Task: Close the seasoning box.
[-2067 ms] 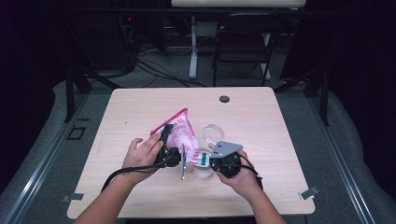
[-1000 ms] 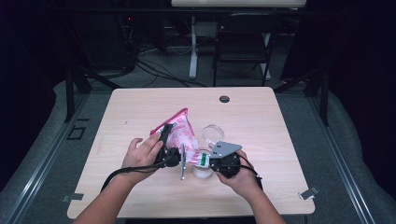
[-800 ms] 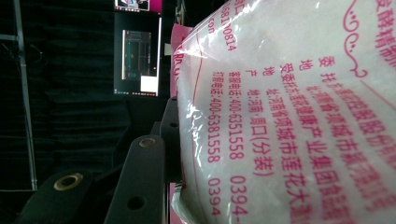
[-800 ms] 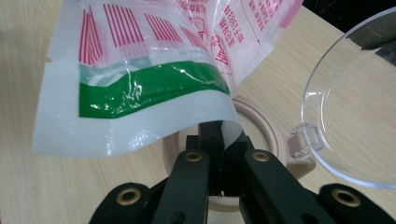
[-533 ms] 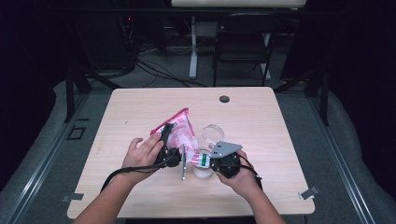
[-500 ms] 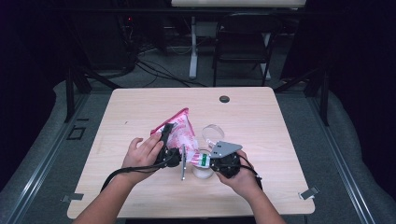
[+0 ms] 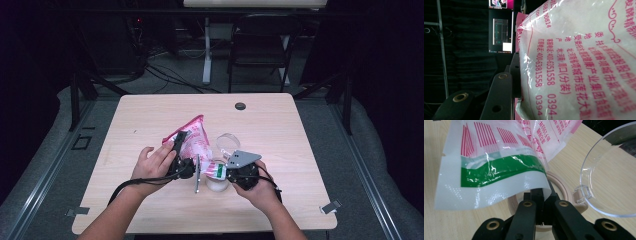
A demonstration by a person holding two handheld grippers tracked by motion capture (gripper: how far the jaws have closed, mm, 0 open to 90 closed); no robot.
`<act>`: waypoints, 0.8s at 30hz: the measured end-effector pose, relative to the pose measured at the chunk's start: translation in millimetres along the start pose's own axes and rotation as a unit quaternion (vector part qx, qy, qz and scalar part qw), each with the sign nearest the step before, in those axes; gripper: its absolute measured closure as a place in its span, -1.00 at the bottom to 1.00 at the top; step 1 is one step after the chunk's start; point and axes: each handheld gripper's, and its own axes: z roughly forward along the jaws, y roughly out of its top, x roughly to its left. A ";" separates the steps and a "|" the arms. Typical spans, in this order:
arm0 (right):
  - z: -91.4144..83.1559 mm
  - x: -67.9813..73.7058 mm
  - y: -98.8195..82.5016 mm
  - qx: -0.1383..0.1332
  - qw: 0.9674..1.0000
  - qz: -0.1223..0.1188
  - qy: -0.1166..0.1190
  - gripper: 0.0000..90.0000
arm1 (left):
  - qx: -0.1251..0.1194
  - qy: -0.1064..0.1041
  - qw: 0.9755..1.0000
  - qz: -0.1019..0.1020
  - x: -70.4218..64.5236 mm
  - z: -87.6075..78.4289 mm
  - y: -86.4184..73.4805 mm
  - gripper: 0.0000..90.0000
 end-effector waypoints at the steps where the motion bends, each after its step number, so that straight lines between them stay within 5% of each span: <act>1: -0.1 -0.1 0.0 -0.001 1.000 0.001 0.001 1.00 | -0.001 -0.001 1.000 -0.001 0.2 0.1 0.1 0.47; 24: 0.2 0.1 0.2 0.000 1.000 0.000 0.000 1.00 | 0.001 0.000 1.000 0.002 1.8 0.0 0.9 0.47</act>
